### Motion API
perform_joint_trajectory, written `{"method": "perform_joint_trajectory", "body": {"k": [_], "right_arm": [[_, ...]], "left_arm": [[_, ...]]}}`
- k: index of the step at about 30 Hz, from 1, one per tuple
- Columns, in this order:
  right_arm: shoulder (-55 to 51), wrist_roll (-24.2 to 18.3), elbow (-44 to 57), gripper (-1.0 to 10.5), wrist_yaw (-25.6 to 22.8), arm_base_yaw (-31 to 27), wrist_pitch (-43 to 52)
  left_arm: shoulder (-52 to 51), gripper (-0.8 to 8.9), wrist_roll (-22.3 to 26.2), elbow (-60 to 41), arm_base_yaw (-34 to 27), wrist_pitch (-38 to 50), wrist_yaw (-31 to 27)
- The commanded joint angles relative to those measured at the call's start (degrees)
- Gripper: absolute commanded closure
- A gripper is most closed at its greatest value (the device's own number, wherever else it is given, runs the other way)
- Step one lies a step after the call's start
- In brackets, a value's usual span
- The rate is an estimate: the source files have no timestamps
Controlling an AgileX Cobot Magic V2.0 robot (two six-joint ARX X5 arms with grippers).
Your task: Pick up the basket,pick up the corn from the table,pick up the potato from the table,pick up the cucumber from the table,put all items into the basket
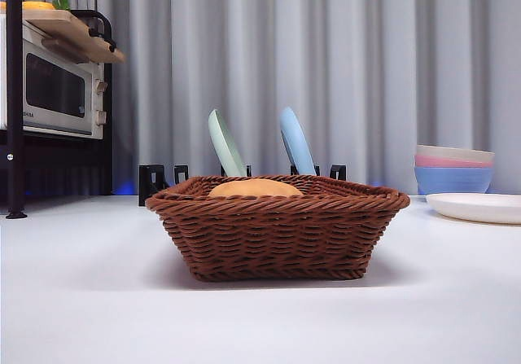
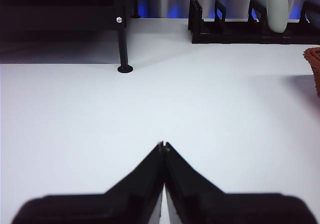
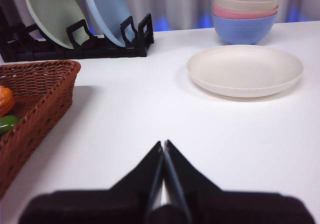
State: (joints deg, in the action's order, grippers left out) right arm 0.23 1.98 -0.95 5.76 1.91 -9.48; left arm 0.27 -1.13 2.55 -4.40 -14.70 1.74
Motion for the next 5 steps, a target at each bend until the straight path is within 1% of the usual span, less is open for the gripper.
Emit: {"method": "perform_joint_trajectory", "body": {"k": [1,5], "right_arm": [[-0.13,0.52,0.61,9.6,-0.2,0.02,-0.79],[-0.13,0.52,0.61,9.6,-0.2,0.02,-0.79]], "left_arm": [[-0.09,8.17,-0.37,-0.96,-0.2,0.31,-0.11],[-0.09,8.17,-0.37,-0.96,-0.2,0.28,-0.11]]}}
